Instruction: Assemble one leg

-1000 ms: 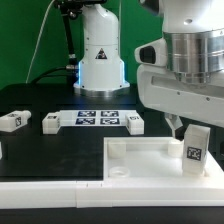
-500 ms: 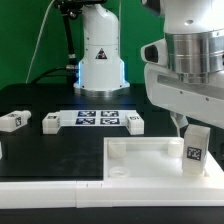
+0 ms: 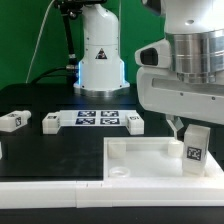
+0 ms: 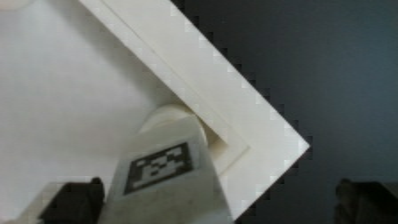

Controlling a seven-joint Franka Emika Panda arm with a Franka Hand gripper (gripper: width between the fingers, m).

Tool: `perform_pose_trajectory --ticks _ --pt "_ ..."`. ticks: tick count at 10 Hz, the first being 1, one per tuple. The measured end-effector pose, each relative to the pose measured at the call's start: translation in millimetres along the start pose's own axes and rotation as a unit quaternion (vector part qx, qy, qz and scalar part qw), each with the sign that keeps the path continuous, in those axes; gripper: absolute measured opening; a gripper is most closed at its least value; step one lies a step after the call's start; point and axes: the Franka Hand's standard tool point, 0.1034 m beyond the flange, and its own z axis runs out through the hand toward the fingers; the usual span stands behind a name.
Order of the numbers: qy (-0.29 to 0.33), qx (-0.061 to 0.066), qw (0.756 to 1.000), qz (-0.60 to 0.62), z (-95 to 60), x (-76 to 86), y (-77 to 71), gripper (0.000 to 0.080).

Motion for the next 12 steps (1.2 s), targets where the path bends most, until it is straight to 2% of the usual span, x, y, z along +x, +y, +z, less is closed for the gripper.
perform_pose_trajectory --ticks 3,4,5,7,8,9,12 --pt "-0.01 -0.01 0.999 -0.032 -0.6 3.1 8.7 0.0649" --pt "-0.007 -0.008 1.0 -0.03 -0.5 0.7 7.4 0.0605" --pt "-0.007 -0.008 0.999 -0.031 0.1 0.7 7.6 0.0605" --pt "-0.008 -0.009 0.999 -0.031 0.6 0.6 7.7 0.0332" --pt "-0.008 -0.01 0.999 -0.03 1.0 1.0 9.1 0.0332" --pt "-0.008 -0.01 0.999 -0.03 1.0 1.0 9.2 0.0298" --pt "-0.008 -0.01 1.0 -0.012 1.0 1.1 9.3 0.0298"
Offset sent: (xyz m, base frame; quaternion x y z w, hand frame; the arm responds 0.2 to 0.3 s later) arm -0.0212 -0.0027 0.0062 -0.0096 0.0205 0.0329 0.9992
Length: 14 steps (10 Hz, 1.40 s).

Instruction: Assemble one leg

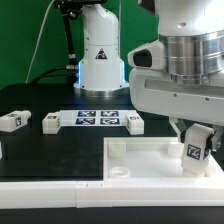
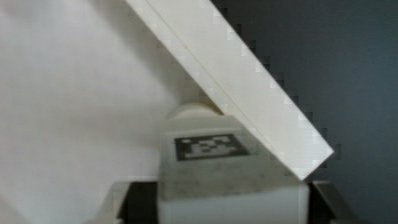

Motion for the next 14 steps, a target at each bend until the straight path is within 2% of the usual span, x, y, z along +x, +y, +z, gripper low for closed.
perform_pose_trajectory --ticks 1,3,5,6,8,9,10,11,12,13,14 --pt "0.0 0.0 1.0 0.002 -0.2 0.3 0.1 0.0298" --pt "-0.007 0.015 0.984 0.179 -0.2 2.5 1.9 0.0298" --pt "-0.011 0.018 0.961 0.274 0.4 2.7 2.3 0.0298" --pt "-0.013 0.017 0.939 0.343 0.9 0.5 1.0 0.0297" --pt "-0.016 0.016 0.921 0.388 1.7 -1.7 -0.5 0.0296" --pt "-0.015 0.016 0.924 0.383 1.9 -2.0 -0.8 0.0296" --pt "-0.015 0.017 0.931 0.365 2.0 -2.1 -0.8 0.0481" --pt "-0.015 0.016 0.936 0.352 1.8 -2.3 -0.8 0.0481" --pt "-0.014 0.015 0.956 0.294 1.2 -1.9 -0.2 0.0615" --pt "-0.013 0.015 0.977 0.214 2.2 -2.6 0.5 0.0643" --pt "-0.006 0.009 0.989 0.145 3.3 -5.0 -0.3 0.0643"
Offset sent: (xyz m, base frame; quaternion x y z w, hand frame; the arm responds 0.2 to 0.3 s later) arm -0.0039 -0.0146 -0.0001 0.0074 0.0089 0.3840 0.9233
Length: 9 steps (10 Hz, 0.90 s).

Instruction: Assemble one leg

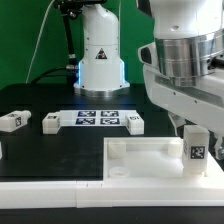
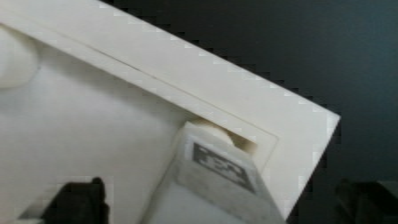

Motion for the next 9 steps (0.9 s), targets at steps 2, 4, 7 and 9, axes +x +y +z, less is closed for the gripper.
perform_pose_trajectory --ticks 2,4,7,9 --pt "0.012 -0.007 0.99 -0.14 2.3 -3.3 -0.4 0.0649" --pt "0.029 -0.025 0.962 -0.271 3.1 -7.5 -0.8 0.0649" --pt "0.025 -0.03 0.916 -0.399 2.1 3.4 5.3 0.0649" --pt "0.024 -0.03 0.902 -0.43 2.1 3.8 5.0 0.0649"
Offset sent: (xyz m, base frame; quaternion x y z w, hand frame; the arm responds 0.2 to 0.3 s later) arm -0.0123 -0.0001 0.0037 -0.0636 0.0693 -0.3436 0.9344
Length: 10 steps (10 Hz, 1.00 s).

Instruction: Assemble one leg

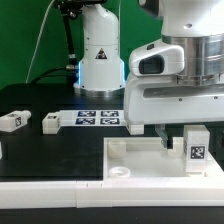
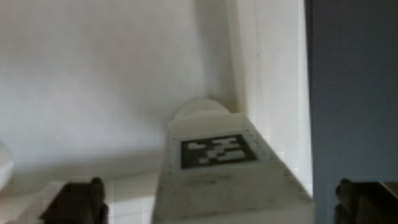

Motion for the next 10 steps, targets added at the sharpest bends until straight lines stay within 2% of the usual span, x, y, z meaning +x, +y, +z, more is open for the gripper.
perform_pose_trajectory --ticks 1,2,3,4,5,6,8,10 --pt "0.0 0.0 1.0 0.0 0.1 0.0 0.0 0.0649" --pt "0.0 0.0 1.0 0.0 0.2 0.0 0.1 0.0543" --pt "0.0 0.0 1.0 0.0 0.2 0.0 0.1 0.0543" --pt "0.0 0.0 1.0 0.0 0.3 -0.1 0.1 0.0371" --pt "0.0 0.0 1.0 0.0 0.2 0.0 0.3 0.0371" --pt "0.0 0.0 1.0 0.008 0.3 0.0 0.1 0.0289" --pt "0.0 0.0 1.0 0.024 0.3 -0.1 0.0 0.0289" --pt "-0.002 0.01 0.988 0.153 0.9 0.7 0.3 0.0289"
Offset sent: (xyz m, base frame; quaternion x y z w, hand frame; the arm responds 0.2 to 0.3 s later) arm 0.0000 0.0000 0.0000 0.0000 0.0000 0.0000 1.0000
